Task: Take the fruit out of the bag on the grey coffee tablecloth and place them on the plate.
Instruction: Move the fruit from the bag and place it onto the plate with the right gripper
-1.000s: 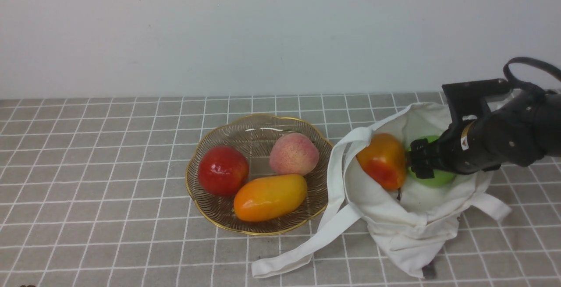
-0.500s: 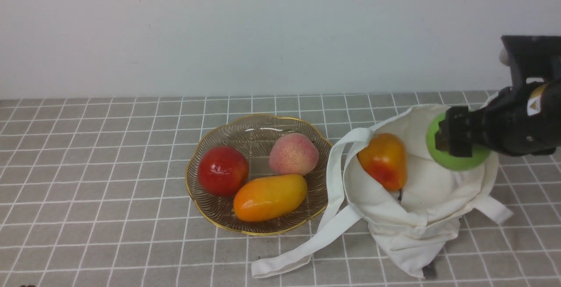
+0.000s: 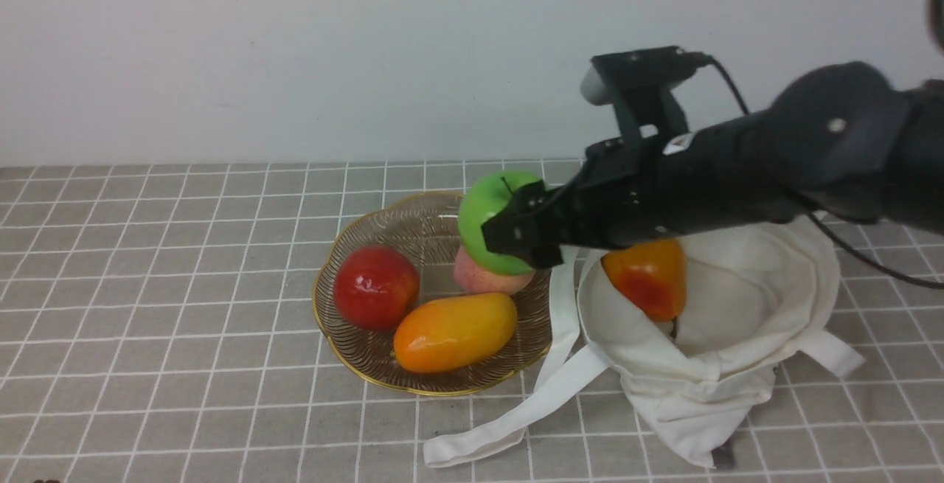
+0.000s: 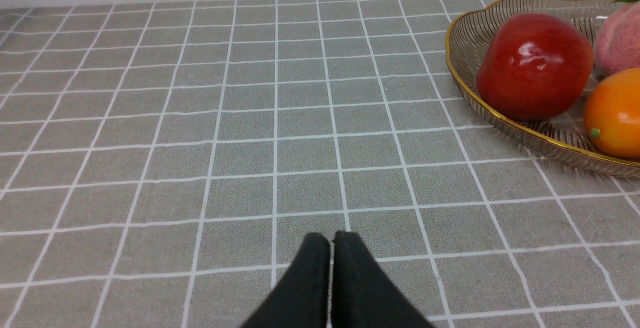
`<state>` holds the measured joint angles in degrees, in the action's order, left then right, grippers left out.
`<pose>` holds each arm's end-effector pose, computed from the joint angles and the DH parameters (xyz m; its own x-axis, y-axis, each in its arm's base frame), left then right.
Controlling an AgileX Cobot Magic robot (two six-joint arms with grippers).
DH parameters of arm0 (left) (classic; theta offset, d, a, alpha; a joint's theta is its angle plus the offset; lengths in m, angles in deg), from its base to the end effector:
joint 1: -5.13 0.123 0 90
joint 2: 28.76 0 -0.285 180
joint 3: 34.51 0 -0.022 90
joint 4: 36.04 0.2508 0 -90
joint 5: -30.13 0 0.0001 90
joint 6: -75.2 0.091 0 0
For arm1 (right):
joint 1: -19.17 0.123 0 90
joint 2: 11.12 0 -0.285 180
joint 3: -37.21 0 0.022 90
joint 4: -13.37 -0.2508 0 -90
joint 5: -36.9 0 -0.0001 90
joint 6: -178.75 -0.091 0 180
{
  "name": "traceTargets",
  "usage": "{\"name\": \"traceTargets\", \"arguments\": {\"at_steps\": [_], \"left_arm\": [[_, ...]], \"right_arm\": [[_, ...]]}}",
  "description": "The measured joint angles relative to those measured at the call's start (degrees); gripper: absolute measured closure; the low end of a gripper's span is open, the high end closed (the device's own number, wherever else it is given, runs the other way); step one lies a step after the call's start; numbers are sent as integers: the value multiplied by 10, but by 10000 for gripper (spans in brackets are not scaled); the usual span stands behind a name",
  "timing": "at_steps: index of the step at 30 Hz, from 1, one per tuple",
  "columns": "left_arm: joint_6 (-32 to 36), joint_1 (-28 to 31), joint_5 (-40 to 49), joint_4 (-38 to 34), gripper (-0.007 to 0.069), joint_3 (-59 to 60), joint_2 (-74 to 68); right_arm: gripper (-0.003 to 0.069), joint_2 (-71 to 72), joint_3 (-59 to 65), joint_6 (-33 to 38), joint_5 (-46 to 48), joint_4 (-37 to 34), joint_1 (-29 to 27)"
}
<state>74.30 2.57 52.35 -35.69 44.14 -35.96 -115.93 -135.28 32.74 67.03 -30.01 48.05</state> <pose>0.0522 -0.0021 0.1705 -0.3103 0.0038 -0.9506 0.0394 0.9992 -0.0088 0.3117 0.2078 0.2630 -0.6798 -0.2765 -0.6793 -0.6062 0.7331 0.3083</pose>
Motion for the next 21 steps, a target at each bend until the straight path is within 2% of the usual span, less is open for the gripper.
{"name": "traceTargets", "arguments": {"at_steps": [7, 13, 17, 21], "left_arm": [[0, 0, 0, 0, 633, 0, 0], [0, 0, 0, 0, 633, 0, 0], [0, 0, 0, 0, 633, 0, 0], [0, 0, 0, 0, 633, 0, 0]], "right_arm": [[39, -151, -145, 74, 40, -59, 0], [39, -190, -166, 78, 44, -64, 0], [-20, -196, -168, 86, 47, -50, 0], [-32, -196, -173, 89, 47, -32, 0]]}}
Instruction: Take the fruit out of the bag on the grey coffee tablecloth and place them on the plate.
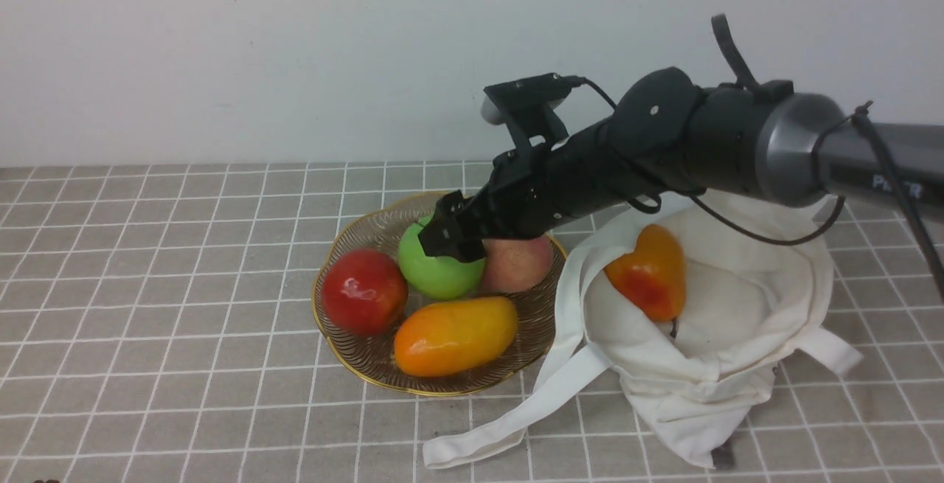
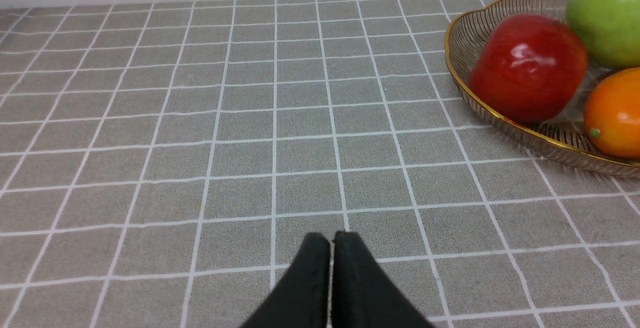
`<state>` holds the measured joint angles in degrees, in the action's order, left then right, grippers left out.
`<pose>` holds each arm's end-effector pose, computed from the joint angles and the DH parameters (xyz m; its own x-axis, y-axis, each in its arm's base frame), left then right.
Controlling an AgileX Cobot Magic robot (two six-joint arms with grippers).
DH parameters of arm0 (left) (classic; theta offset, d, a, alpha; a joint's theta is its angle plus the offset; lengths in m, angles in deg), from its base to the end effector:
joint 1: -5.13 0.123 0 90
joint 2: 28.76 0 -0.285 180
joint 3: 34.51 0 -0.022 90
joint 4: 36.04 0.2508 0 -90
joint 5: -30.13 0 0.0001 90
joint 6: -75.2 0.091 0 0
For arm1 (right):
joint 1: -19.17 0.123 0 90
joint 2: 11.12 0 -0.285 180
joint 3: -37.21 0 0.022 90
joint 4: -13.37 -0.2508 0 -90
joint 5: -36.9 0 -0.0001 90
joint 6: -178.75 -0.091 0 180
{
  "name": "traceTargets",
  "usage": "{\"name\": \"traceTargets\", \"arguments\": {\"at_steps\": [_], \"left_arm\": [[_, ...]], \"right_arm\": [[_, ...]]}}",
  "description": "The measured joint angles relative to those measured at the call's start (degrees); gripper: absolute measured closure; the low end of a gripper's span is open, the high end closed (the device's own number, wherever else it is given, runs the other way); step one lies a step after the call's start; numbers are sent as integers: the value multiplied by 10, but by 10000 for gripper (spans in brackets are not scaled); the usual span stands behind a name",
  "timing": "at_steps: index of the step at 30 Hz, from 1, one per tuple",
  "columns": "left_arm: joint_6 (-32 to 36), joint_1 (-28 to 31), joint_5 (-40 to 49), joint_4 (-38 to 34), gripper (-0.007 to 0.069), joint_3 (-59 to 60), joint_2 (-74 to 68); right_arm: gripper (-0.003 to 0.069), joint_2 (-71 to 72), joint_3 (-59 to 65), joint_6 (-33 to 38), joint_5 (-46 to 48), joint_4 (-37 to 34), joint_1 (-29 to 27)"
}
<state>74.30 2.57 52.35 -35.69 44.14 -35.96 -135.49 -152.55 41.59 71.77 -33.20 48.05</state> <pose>0.0522 -0.0021 0.1705 -0.3103 0.0038 -0.9506 0.0394 0.9992 -0.0088 0.3766 0.2509 0.2102 -0.6498 -0.3933 -0.6504 -0.6943 0.6554 0.2973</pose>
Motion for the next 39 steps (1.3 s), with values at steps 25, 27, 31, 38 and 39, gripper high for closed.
{"name": "traceTargets", "arguments": {"at_steps": [25, 27, 31, 38, 39], "left_arm": [[0, 0, 0, 0, 633, 0, 0], [0, 0, 0, 0, 633, 0, 0], [0, 0, 0, 0, 633, 0, 0], [0, 0, 0, 0, 633, 0, 0], [0, 0, 0, 0, 633, 0, 0]], "right_arm": [[659, 208, -199, -323, 364, 389, -5], [669, 273, -139, -332, 366, 395, -5], [671, 404, -11, -347, 369, 397, -5], [672, 745, 338, -350, 157, 397, -5], [672, 787, 382, -350, 124, 397, -5]]}}
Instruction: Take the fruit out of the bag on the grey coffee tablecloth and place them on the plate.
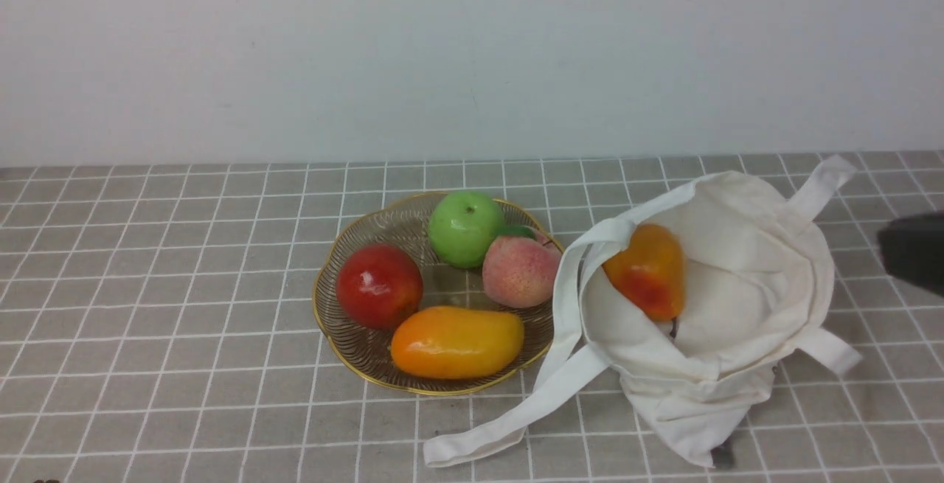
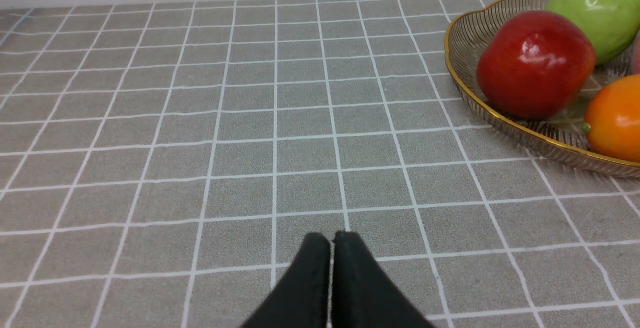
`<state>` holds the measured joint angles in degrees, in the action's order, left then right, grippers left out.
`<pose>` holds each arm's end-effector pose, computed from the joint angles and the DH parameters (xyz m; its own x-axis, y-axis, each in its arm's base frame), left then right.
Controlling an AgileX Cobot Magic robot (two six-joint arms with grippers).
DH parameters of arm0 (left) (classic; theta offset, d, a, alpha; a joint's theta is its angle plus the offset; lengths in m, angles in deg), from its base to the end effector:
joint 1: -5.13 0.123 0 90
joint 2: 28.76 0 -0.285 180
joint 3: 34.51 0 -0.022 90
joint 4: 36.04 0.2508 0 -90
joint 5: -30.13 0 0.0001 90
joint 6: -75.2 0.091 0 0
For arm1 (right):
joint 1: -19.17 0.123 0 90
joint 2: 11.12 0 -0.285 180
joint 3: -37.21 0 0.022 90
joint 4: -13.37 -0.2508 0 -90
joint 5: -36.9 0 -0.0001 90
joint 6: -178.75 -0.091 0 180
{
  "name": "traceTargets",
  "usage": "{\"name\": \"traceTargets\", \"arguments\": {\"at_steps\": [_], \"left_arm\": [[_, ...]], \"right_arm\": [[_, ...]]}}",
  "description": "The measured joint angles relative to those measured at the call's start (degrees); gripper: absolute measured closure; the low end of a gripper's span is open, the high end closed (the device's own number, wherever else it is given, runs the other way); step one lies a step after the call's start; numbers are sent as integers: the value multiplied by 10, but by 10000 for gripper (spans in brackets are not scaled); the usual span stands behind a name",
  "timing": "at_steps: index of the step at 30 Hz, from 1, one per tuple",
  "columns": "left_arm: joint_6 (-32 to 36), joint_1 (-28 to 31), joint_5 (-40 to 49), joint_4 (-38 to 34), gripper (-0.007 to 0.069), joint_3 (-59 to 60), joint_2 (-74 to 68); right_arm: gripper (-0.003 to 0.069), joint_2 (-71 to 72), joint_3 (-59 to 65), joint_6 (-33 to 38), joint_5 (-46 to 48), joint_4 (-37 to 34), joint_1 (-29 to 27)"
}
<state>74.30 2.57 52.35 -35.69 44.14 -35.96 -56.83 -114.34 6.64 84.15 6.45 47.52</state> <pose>0.0522 -0.0021 0.1705 -0.3103 0.0038 -0.9506 0.0394 0.9992 -0.0088 0.0963 0.0611 0.3696 -0.4253 -0.2923 -0.8566 -0.5641 0.8257 -0.0017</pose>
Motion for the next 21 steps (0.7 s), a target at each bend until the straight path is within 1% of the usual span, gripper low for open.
{"name": "traceTargets", "arguments": {"at_steps": [1, 3, 4, 7, 13, 21], "left_arm": [[0, 0, 0, 0, 633, 0, 0], [0, 0, 0, 0, 633, 0, 0], [0, 0, 0, 0, 633, 0, 0], [0, 0, 0, 0, 633, 0, 0], [0, 0, 0, 0, 633, 0, 0], [0, 0, 0, 0, 633, 0, 0]], "right_arm": [[673, 59, 64, 0, -74, 0, 0], [673, 131, 137, 0, -137, 1, 0], [673, 185, 182, 0, -163, 1, 0], [673, 258, 251, 0, -202, 1, 0], [673, 338, 313, 0, -255, 4, 0], [673, 360, 333, 0, -237, 7, 0]]}}
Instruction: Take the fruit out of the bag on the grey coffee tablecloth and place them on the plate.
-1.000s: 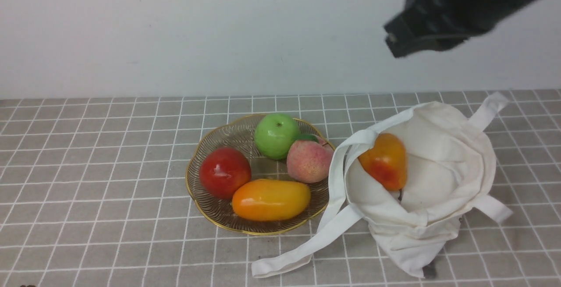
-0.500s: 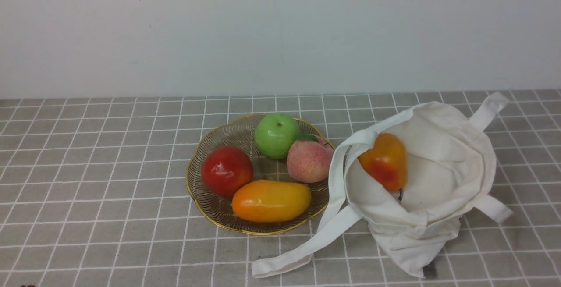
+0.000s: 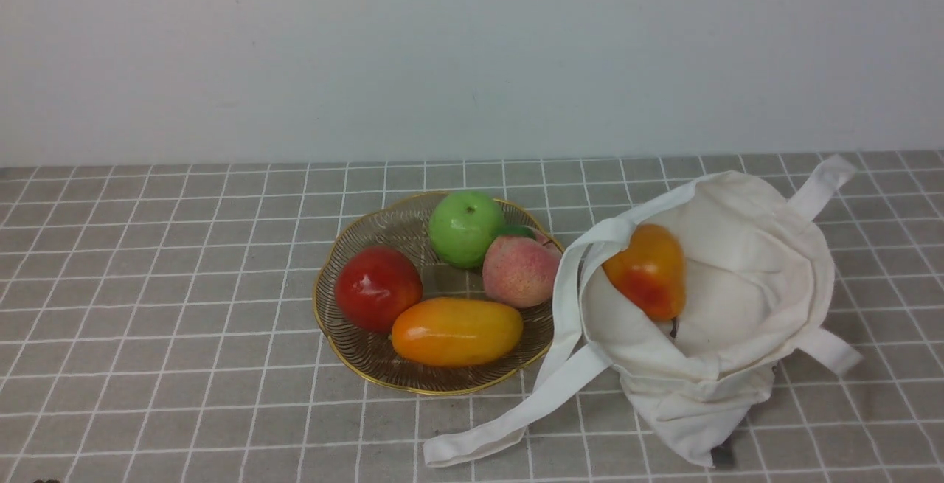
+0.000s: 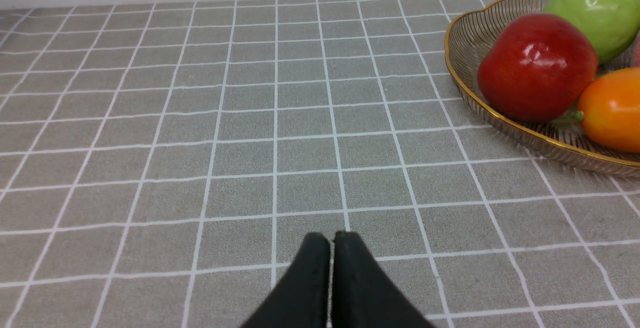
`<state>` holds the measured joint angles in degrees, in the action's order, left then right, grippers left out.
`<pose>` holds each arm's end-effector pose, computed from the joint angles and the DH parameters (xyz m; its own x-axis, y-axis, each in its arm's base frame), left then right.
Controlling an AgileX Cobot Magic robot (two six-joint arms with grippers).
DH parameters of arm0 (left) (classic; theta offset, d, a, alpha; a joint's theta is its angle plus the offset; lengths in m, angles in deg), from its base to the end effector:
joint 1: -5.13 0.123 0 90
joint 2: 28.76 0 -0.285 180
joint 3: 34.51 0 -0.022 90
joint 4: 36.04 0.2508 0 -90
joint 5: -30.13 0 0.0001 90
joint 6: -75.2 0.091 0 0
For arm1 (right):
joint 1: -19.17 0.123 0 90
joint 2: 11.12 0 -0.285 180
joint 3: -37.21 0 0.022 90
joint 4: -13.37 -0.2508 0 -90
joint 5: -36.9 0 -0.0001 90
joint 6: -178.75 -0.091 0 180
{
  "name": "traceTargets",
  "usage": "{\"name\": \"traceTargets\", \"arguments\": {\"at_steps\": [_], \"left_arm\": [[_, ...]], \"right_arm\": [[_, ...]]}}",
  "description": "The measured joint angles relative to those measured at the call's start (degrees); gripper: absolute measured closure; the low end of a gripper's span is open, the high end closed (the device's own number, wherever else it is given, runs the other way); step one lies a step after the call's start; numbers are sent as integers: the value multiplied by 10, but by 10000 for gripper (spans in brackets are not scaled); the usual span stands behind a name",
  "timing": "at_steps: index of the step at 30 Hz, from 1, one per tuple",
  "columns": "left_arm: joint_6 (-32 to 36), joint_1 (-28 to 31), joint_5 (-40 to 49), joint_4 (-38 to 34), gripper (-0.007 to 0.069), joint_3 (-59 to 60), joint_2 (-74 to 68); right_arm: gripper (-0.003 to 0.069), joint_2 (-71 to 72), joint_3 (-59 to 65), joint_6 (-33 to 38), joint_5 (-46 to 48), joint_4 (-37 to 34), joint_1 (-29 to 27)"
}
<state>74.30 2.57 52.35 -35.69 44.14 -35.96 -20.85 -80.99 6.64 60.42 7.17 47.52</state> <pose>0.0522 -0.0021 0.1705 -0.3103 0.0038 -0.9506 0.0394 0.9992 -0.0088 0.0338 0.0227 0.2636 -0.0559 -0.0737 -0.9957 -0.5147 0.8567 -0.0346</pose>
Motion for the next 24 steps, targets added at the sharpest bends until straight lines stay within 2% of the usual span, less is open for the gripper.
{"name": "traceTargets", "arguments": {"at_steps": [8, 16, 19, 24], "left_arm": [[0, 0, 0, 0, 633, 0, 0], [0, 0, 0, 0, 633, 0, 0], [0, 0, 0, 0, 633, 0, 0], [0, 0, 0, 0, 633, 0, 0]], "right_arm": [[673, 0, 0, 0, 33, 2, 0], [673, 7, 40, -2, 5, 19, -6], [673, 23, 81, -15, -21, 37, -33], [673, 24, 139, -56, -34, 45, -123]]}}
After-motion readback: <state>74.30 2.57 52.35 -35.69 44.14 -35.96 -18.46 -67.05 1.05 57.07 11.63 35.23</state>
